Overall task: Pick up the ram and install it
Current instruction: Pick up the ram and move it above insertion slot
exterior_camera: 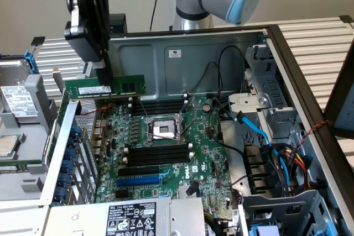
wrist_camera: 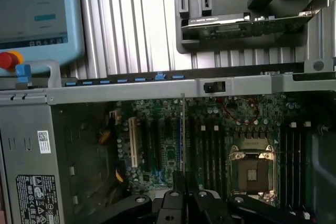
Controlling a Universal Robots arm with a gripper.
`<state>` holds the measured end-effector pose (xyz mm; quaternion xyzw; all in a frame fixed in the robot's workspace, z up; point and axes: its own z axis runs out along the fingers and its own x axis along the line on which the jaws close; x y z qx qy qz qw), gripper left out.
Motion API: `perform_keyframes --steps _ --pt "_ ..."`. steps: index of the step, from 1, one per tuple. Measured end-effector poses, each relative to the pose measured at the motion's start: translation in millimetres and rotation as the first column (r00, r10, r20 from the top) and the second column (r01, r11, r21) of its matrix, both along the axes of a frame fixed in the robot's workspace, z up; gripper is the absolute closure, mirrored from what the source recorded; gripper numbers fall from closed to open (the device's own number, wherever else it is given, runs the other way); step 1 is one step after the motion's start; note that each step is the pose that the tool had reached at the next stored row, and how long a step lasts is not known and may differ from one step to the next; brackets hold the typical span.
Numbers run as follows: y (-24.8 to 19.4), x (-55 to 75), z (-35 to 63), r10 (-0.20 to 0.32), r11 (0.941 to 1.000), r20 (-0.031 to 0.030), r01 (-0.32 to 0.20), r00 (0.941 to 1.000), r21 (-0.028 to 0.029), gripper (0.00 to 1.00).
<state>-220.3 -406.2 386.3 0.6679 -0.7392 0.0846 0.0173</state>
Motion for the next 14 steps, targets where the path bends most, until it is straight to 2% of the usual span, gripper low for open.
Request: perform_keyframes --steps 9,12,13,14 --pt "0.3 37.6 0.0 0.000 1.0000 0.0000 0.000 1.0000 0.0000 0.88" --pt "5.5 46.2 0.0 0.000 1.0000 0.0000 0.000 1.0000 0.0000 0.88" --pt "11.0 49.8 0.0 0.000 1.0000 0.0000 0.000 1.0000 0.0000 0.88" --pt "13.9 51.5 0.0 0.000 1.0000 0.0000 0.000 1.0000 0.0000 0.88"
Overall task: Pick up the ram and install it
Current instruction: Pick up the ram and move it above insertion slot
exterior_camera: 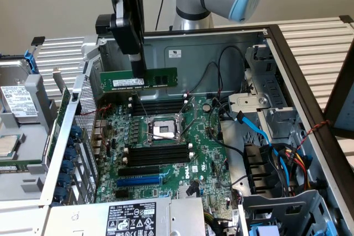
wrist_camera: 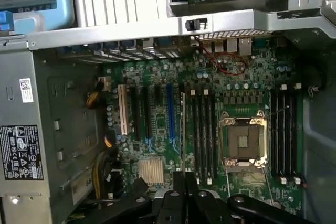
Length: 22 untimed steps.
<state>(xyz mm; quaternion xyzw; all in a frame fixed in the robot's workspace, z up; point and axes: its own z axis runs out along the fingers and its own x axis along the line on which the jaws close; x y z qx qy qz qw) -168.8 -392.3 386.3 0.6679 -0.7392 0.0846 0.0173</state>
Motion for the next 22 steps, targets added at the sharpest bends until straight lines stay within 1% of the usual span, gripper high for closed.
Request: perform_keyframes --steps 3,4,6,8,10,13,14,17,18,22 --pt "6.8 4.2 0.1 0.000 1.0000 -0.0001 0.000 1.0000 -0.0001 0.88" --pt "8.2 4.9 0.1 0.000 1.0000 -0.0001 0.000 1.0000 0.0000 0.88" --pt "9.7 6.1 0.0 0.000 1.0000 0.0002 0.000 1.0000 0.0001 0.88" --pt "10.2 6.7 0.0 0.000 1.0000 0.0012 0.000 1.0000 0.0027 0.88" --pt "10.3 7.1 0.1 0.000 1.0000 0.0026 0.000 1.0000 0.0074 0.88" --pt "10.3 7.3 0.1 0.000 0.9998 0.0061 0.000 1.0000 0.0194 0.88" --pt "10.3 7.3 0.1 0.000 0.9998 0.0071 0.000 1.0000 0.0224 0.88" --pt "10.3 7.4 0.0 0.000 0.9997 0.0070 0.000 1.0000 0.0229 0.88" --pt "10.3 8.0 0.0 0.000 0.9997 0.0059 0.000 1.0000 0.0230 0.88" --pt "10.3 10.5 0.0 -0.001 0.9997 -0.0019 0.001 1.0000 0.0239 0.88"
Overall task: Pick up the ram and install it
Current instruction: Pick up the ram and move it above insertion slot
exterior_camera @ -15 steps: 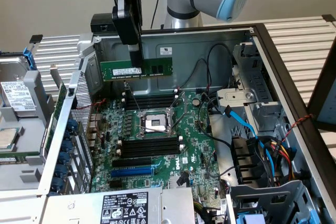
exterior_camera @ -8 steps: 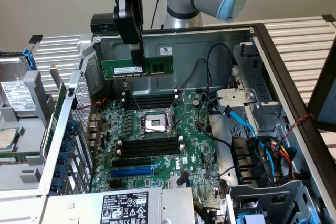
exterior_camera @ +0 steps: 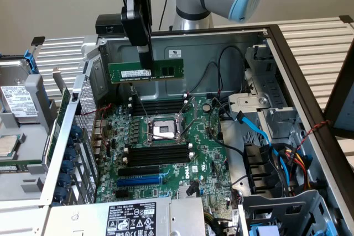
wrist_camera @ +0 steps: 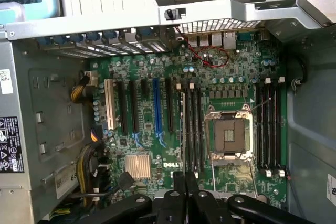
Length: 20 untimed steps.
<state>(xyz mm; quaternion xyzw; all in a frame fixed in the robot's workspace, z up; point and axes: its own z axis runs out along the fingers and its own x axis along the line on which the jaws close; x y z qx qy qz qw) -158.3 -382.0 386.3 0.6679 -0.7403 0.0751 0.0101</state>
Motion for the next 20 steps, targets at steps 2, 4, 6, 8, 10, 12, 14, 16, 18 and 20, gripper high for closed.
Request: perform_keyframes --steps 2,4,6,8,10,12,14,16,18,20 --pt "0.0 0.5 0.0 -0.001 1.0000 -0.0058 0.001 1.0000 0.0014 0.88" --pt "0.0 1.2 0.0 -0.001 1.0000 -0.0128 0.001 0.9999 0.0031 0.88" --pt "0.0 1.7 0.1 -0.002 1.0000 -0.0146 0.002 0.9999 0.0032 0.88" --pt "0.0 3.6 0.0 -0.001 1.0000 -0.0148 0.001 0.9999 0.0036 0.88" --pt "0.0 7.4 0.0 -0.001 1.0000 -0.0147 0.001 0.9999 0.0050 0.88" --pt "0.1 9.9 0.1 -0.001 1.0000 -0.0148 0.001 0.9999 0.0073 0.88" --pt "0.4 11.1 -0.2 -0.002 0.9999 -0.0148 0.002 0.9999 0.0161 0.88" --pt "0.5 11.7 -0.3 -0.002 0.9998 -0.0148 0.003 0.9999 0.0218 0.88" --pt "0.5 11.6 -0.3 -0.003 0.9998 -0.0148 0.003 0.9999 0.0222 0.88" --pt "-0.1 11.7 -0.4 -0.002 0.9994 -0.0148 0.003 0.9999 0.0350 0.88"
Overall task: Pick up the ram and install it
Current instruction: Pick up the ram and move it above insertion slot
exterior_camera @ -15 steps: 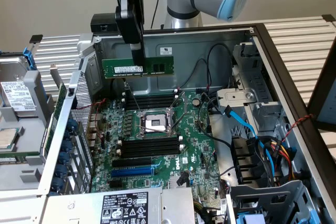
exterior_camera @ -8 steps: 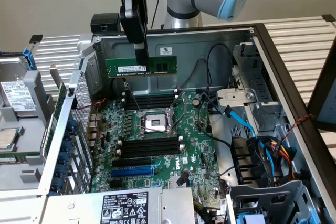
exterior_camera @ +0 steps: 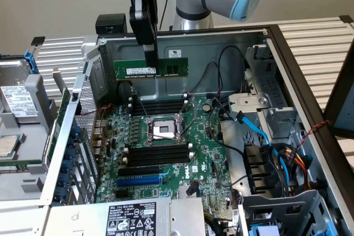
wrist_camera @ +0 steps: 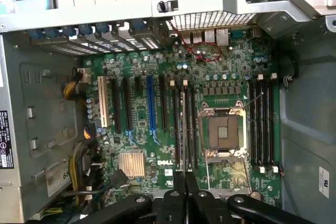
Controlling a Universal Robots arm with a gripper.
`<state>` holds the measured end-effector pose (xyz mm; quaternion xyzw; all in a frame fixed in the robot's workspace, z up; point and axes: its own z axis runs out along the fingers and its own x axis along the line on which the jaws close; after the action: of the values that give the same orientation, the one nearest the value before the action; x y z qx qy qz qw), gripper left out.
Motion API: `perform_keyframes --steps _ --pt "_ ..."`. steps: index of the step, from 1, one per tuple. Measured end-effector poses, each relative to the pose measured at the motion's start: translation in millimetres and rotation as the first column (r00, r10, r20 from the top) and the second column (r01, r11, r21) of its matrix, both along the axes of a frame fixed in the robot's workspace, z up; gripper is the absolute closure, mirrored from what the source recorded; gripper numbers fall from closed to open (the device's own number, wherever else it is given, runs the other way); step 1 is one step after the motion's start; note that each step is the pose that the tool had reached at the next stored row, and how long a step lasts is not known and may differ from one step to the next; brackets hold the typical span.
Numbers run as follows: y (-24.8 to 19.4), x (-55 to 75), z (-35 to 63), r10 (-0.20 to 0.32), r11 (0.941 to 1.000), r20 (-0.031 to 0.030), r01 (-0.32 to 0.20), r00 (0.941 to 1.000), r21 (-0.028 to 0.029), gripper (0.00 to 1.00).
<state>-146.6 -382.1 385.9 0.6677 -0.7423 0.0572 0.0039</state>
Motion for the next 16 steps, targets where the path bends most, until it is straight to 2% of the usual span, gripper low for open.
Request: perform_keyframes --steps 2,4,5,10,12,16 --pt "-0.3 0.0 -1.1 0.000 0.9998 -0.0001 0.000 1.0000 0.0212 0.88" --pt "-0.3 0.0 -2.5 0.000 0.9994 0.0000 0.000 1.0000 0.0350 0.88" --pt "-0.3 0.0 -3.2 -0.001 0.9992 -0.0001 0.001 1.0000 0.0388 0.88" --pt "-0.6 0.0 -4.2 -0.003 0.9992 -0.0006 0.003 1.0000 0.0403 0.88" --pt "-0.8 0.0 -6.2 -0.006 0.9992 -0.0053 0.006 1.0000 0.0401 0.88" --pt "-0.8 0.0 -9.7 -0.018 0.9990 -0.0197 0.018 0.9997 0.0400 0.88"
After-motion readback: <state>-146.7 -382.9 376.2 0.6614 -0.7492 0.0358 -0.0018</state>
